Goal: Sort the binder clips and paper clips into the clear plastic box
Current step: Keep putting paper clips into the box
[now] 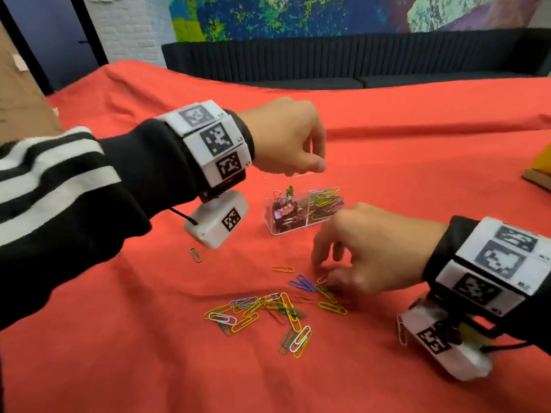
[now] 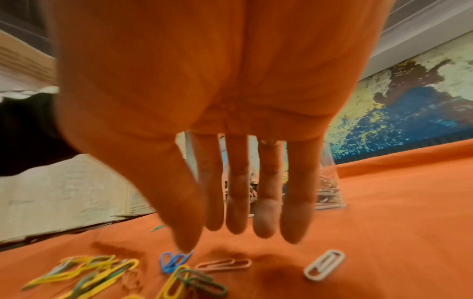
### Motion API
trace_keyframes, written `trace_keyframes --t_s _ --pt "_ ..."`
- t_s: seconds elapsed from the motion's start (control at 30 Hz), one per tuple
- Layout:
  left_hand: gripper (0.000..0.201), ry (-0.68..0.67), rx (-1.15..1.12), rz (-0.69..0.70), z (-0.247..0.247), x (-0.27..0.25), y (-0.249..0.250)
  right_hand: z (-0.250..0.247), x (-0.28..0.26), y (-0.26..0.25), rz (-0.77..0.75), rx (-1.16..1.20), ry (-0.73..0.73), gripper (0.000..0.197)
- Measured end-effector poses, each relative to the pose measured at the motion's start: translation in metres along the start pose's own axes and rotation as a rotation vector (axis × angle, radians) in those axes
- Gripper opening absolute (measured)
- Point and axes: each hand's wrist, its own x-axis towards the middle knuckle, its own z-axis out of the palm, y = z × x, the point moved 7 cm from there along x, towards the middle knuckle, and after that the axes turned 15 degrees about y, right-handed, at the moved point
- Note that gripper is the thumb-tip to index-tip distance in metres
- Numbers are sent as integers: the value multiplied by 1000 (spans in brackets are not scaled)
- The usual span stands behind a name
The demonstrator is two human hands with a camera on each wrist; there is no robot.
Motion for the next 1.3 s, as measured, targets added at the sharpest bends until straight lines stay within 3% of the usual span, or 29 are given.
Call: trace_keyframes --t_s 0.07,0.13,0.2,0.27,0.4,0.5,0.67,0.8,0.93,1.17,1.3 --pt "24 -146 -146 -34 -8 -32 6 5 -6 4 11 3 -79 45" --pt "33 -398 -303 -104 -4 -72 9 12 -10 3 -9 -19 -121 58" --pt "50 -587 -234 -124 9 -112 0 18 -12 -2 -30 -20 -130 58" --pt "64 -646 -23 -14 25 -141 -13 18 -11 -6 -32 -14 -107 42" --pt "65 -488 -79 94 49 -164 -5 16 -9 -10 -9 -55 -64 15" --pt "53 -429 -164 71 55 -160 3 16 -6 -11 -4 -72 -52 17" --pt "20 -445 -159 39 56 -150 4 13 -1 -6 9 -40 -58 15" --pt "11 -434 -172 -1 51 -146 -1 -2 2 4 59 8 -13 18" --pt "8 -424 -261 -93 42 -144 -13 -32 12 25 153 72 124 22" --pt "17 -318 -423 -204 25 -129 -18 -73 55 84 341 116 597 19" --pt "17 -350 -432 -158 33 -134 -4 -59 73 89 372 134 616 19"
